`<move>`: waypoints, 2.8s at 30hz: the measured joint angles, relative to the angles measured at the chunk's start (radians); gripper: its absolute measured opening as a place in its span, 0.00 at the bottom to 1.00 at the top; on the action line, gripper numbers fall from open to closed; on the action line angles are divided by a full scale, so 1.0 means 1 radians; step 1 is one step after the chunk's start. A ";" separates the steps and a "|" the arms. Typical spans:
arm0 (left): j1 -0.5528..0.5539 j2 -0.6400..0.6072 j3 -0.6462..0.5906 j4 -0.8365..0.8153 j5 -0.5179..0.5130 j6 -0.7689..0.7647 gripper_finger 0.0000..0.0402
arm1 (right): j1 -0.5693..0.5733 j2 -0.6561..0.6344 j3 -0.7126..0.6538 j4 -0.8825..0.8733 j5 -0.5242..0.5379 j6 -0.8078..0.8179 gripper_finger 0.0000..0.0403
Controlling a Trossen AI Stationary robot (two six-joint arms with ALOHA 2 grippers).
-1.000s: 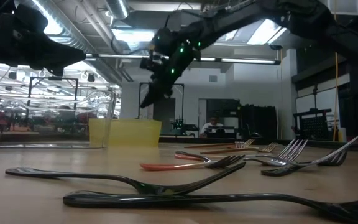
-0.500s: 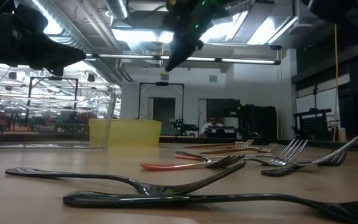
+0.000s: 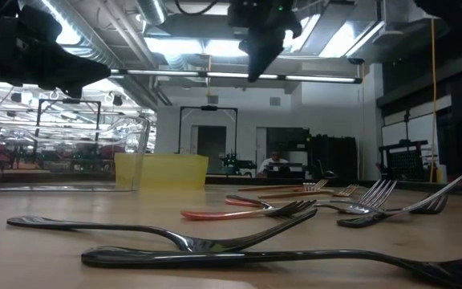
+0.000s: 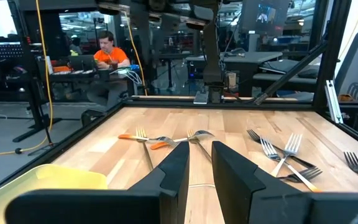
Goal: Sort silverware by color (type)
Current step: Put the orange fork into the transparent bin
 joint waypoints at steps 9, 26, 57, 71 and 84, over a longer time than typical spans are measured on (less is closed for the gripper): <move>0.000 0.000 0.000 0.000 0.000 0.000 0.16 | 0.005 -0.001 0.000 -0.188 -0.011 0.011 0.10; 0.000 0.000 0.000 0.000 0.000 0.000 0.16 | 0.005 -0.203 -0.182 -0.186 -0.054 0.040 0.10; 0.000 0.000 0.000 0.000 -0.004 0.002 0.16 | -0.085 -0.570 -1.195 0.795 0.133 -0.331 0.10; 0.000 0.000 0.000 0.000 -0.004 0.003 0.16 | -0.188 -0.570 -1.276 0.966 0.007 -0.426 0.10; 0.000 0.000 0.000 0.000 -0.005 0.003 0.16 | -0.186 -0.407 -1.275 1.027 0.000 -0.497 0.10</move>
